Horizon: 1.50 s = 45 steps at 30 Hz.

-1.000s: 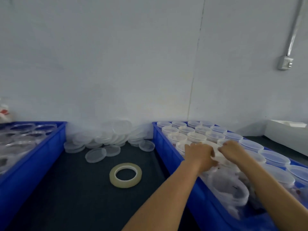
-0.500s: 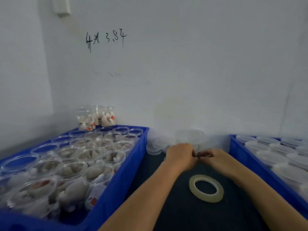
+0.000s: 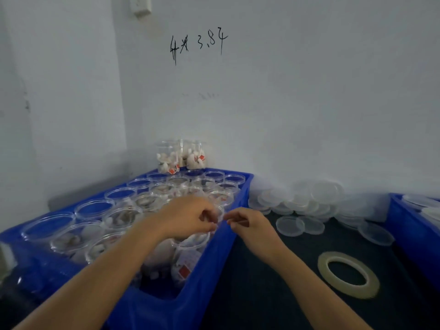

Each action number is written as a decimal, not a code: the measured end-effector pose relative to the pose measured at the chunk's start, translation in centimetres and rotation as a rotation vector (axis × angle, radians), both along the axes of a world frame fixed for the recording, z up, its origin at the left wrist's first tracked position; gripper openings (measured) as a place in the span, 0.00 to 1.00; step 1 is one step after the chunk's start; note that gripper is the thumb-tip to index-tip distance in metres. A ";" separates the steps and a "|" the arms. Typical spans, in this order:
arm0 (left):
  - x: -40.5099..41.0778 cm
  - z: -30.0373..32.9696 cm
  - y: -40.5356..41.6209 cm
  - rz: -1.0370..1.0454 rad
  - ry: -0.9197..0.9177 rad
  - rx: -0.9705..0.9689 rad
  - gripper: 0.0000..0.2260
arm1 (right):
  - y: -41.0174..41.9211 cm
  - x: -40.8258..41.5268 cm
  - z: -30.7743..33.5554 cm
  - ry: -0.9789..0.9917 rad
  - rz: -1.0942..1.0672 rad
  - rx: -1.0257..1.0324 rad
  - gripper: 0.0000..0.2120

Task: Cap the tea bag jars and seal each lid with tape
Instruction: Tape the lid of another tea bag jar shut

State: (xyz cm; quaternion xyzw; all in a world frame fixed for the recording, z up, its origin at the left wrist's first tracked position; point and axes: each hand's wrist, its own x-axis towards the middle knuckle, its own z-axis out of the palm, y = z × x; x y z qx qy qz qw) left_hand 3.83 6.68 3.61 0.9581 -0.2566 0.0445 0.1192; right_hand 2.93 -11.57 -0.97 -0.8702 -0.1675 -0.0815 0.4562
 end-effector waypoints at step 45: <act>-1.3 -2.1 -13.0 -0.141 -0.451 -0.540 0.16 | -10.2 -2.6 1.5 -0.424 -0.260 0.183 0.10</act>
